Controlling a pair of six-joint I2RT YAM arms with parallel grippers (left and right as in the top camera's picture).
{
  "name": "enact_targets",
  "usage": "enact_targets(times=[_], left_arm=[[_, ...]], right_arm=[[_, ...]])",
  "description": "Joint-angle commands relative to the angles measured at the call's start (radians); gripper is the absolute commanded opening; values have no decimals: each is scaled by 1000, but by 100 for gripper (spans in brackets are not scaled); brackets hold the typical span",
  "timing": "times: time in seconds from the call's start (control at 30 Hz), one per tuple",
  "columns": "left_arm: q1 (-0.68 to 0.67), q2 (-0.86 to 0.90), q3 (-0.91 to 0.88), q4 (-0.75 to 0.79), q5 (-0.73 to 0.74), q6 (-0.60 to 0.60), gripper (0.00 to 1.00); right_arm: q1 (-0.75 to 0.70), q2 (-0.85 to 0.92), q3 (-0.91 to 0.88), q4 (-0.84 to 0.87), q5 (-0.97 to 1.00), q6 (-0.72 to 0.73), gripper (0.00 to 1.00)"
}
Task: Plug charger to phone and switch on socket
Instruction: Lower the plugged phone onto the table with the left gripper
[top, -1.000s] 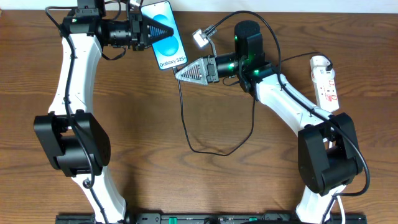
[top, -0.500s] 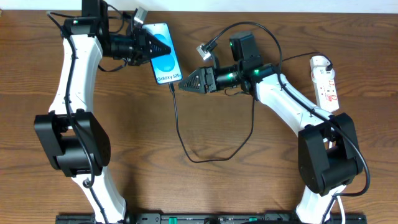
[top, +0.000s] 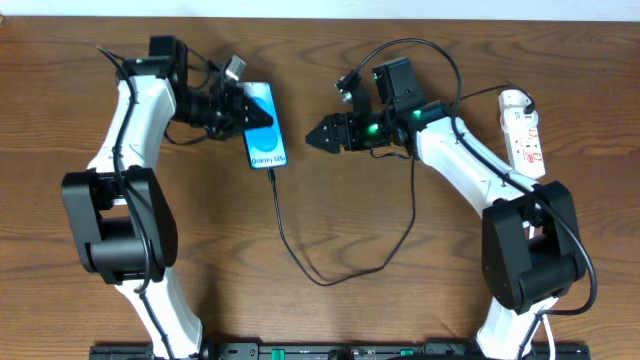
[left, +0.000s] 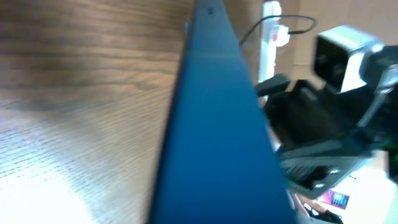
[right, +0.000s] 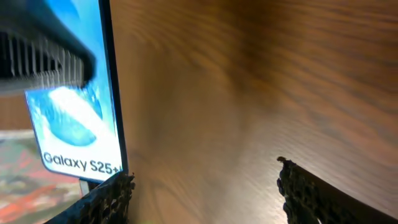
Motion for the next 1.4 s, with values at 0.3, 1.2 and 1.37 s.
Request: enact_targets(times=[0.3, 1.2, 1.37], left_arm=[[-11, 53, -115, 135, -48, 29, 8], [-122, 174, -118, 215, -209, -58, 7], [-122, 180, -119, 222, -210, -65, 8]], right_arm=[[-10, -23, 8, -89, 112, -30, 74], [26, -23, 8, -145, 183, -30, 73], [40, -23, 8, -145, 210, -35, 73]])
